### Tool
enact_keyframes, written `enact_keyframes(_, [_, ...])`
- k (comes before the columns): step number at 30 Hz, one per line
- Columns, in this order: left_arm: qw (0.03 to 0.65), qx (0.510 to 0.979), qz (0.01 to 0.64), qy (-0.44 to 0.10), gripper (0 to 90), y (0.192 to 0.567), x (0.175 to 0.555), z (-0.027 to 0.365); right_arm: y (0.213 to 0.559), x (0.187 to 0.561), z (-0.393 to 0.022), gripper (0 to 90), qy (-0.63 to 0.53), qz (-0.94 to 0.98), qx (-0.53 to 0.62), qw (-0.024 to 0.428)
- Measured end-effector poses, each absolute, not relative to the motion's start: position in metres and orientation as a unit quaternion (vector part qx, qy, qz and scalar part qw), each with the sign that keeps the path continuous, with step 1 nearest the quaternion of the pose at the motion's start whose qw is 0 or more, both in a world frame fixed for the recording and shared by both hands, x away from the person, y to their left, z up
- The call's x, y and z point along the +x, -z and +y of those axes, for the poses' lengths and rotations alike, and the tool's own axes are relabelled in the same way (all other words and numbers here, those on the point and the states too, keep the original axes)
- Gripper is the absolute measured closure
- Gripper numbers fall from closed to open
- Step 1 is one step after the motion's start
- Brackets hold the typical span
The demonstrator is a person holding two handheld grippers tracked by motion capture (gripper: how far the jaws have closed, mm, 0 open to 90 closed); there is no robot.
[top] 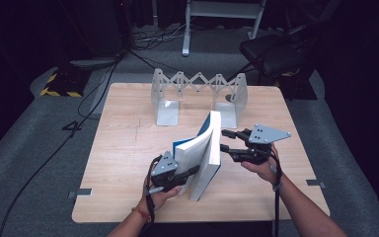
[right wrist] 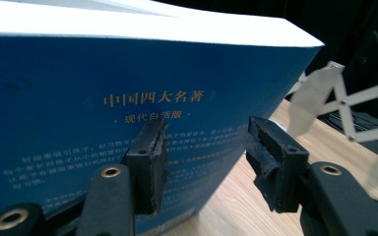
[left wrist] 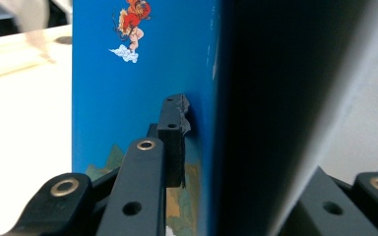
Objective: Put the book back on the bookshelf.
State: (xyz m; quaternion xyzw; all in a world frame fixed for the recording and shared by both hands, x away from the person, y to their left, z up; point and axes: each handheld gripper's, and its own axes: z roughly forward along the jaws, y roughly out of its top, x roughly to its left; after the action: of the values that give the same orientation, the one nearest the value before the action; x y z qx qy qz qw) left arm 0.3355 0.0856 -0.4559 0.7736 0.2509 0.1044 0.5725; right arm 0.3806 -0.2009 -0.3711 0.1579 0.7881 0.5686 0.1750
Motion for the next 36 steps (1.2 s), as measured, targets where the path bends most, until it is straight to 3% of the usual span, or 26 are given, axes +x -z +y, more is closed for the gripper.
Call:
enact_keyframes(8, [0.588, 0.768, 0.227, -0.112, 72.0, 0.444, 0.354, 0.061, 0.375, 0.375, -0.231, 49.8, -0.572, 0.781, 0.174, 0.181])
enact_keyframes(21, [0.59, 0.763, 0.23, -0.125, 69.0, 0.434, 0.339, 0.087, 0.386, 0.358, -0.212, 46.7, -0.564, 0.794, 0.151, 0.168])
enact_keyframes(27, [0.568, 0.782, 0.214, -0.142, 61.2, 0.432, 0.319, 0.097, 0.394, 0.349, -0.202, 46.8, -0.548, 0.81, 0.132, 0.165])
enact_keyframes(36, [0.549, 0.796, 0.211, -0.145, 33.6, 0.434, 0.294, 0.094, 0.402, 0.345, -0.19, 46.8, -0.536, 0.822, 0.118, 0.155])
